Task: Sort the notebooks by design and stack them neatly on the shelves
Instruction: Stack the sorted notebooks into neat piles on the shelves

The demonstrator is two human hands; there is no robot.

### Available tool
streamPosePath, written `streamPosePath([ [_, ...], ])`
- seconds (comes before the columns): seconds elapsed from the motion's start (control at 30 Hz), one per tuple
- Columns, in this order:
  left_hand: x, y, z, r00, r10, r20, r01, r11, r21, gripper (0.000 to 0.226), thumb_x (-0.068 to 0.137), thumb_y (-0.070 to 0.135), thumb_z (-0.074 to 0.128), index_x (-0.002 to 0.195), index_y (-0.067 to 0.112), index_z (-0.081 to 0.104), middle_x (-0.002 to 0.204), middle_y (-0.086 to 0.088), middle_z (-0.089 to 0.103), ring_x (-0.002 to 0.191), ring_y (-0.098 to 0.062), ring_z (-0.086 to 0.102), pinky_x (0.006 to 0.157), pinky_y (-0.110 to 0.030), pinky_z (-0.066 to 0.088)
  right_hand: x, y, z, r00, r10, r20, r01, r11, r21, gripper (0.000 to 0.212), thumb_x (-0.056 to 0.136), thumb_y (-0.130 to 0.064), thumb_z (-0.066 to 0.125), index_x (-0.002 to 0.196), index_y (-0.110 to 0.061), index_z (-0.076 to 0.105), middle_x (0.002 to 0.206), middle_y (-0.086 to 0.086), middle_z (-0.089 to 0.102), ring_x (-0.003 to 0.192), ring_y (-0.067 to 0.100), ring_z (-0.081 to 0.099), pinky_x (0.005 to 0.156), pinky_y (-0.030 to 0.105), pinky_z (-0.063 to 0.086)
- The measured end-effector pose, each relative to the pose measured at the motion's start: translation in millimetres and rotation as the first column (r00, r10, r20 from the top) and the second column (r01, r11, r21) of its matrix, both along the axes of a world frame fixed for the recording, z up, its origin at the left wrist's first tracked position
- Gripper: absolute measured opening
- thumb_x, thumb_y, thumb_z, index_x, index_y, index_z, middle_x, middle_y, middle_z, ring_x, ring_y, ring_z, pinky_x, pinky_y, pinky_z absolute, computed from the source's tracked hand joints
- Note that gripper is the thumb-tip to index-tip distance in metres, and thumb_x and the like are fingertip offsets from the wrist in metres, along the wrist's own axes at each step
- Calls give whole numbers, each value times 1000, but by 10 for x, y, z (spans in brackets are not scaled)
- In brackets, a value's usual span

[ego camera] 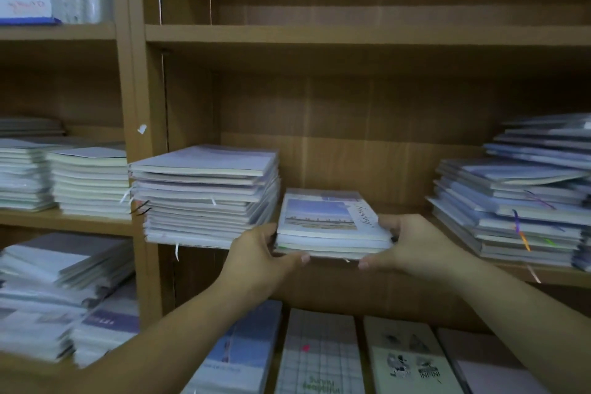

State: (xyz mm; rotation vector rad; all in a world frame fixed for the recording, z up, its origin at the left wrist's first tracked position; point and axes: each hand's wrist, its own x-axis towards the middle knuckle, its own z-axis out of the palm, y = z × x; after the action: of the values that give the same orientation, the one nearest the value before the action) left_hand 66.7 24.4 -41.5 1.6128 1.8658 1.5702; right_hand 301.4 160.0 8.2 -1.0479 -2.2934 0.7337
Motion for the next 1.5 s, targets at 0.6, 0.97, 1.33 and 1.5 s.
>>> streamPosePath([
  [0.6,148,-270,27,999,3,-42,-2,1000,21,40,73,47,88,107,30,74,95,16,77,88,-1,72,82,-28,61,200,-180,-138,988,-22,-153,20,1000,-11,84,49,-30,102,125,-15,69,100,-9,76,84,-4,68,66,4,46],
  [0.97,119,-259,-90,999,5,45,-8,997,72,70,75,58,82,134,22,67,115,13,75,107,0,69,98,-28,56,222,-340,-181,960,-152,-233,169,984,53,80,59,-42,96,128,-13,69,101,-16,69,96,-1,64,77,15,46],
  [1.33,319,-90,239,640,-6,768,69,996,-50,38,86,16,81,115,-3,65,97,-17,78,85,-27,77,83,-46,63,160,-284,-183,828,-275,-488,127,941,-314,27,77,-30,88,95,-16,74,106,12,73,90,26,70,74,39,59],
  [1.5,341,-355,57,630,-57,774,238,963,-123,31,83,2,72,114,-3,69,102,-21,76,100,-36,73,88,-48,60,433,-463,-208,901,-177,-397,39,942,-333,63,80,-17,85,136,-24,55,105,10,73,92,21,72,90,37,56],
])
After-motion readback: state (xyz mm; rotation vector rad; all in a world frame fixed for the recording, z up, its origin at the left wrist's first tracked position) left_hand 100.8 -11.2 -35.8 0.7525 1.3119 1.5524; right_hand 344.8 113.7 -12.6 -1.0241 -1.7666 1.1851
